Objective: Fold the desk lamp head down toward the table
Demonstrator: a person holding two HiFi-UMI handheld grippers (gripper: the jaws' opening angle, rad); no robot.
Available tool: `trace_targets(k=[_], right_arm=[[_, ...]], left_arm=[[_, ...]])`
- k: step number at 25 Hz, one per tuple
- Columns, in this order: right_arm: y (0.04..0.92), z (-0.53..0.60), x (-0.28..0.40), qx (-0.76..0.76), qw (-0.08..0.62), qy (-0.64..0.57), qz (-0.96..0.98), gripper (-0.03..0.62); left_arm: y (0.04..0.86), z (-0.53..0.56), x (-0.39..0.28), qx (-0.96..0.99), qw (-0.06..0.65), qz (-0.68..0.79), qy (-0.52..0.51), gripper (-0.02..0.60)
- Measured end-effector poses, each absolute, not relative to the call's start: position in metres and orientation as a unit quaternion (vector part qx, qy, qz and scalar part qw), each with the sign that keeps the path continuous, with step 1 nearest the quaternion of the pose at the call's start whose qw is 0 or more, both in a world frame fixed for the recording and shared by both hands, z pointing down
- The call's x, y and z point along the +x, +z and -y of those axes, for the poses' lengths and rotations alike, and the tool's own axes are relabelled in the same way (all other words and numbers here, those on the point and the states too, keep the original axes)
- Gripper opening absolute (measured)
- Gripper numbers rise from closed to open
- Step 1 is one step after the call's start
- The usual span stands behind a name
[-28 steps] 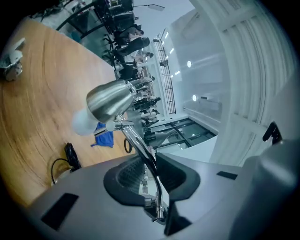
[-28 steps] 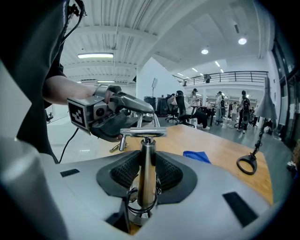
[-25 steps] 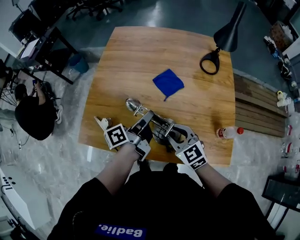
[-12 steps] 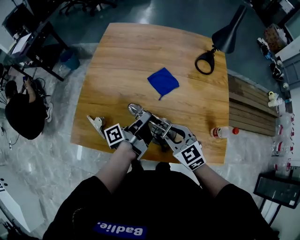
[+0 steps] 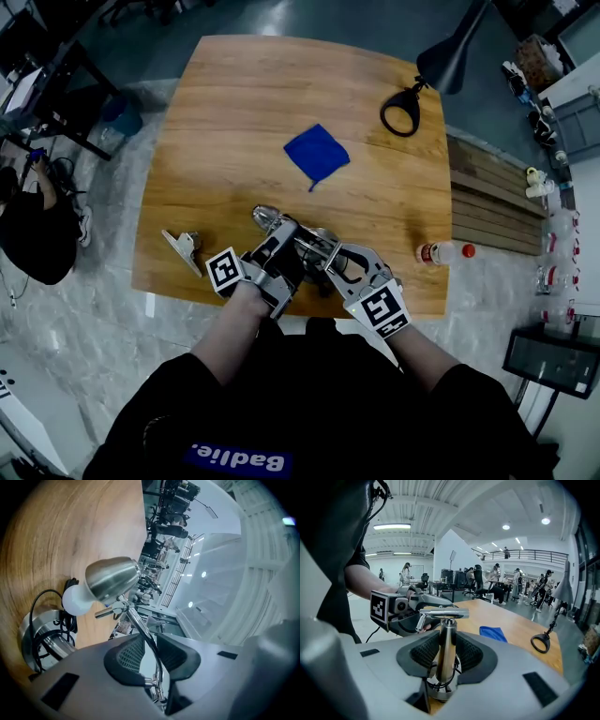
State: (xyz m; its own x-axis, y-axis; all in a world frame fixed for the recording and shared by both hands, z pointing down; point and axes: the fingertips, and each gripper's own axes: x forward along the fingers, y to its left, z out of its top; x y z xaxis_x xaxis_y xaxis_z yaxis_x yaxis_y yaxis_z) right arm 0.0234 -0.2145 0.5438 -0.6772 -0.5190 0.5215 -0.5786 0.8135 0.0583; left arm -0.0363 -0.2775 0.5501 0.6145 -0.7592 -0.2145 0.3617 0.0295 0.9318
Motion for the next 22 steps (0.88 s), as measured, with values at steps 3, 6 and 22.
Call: trace_targets(k=[3, 6, 22], right_arm=[[0.545, 0.215, 0.023, 0.303, 0.271, 0.057, 0.912, 0.110], [0.546, 0.215, 0.024, 0.305, 0.279, 0.061, 0.908, 0.110], [0.560, 0.199, 0.033, 0.399, 0.290, 0.090, 0.865, 0.140]], left_arm=[[0.552, 0.278, -0.036, 0.569, 0.696, 0.168, -0.405, 0.084], [0.552, 0.277, -0.034, 0.568, 0.699, 0.155, -0.406, 0.092], [0.513, 0.214, -0.074, 0.674, 0.650, 0.168, -0.308, 0.133]])
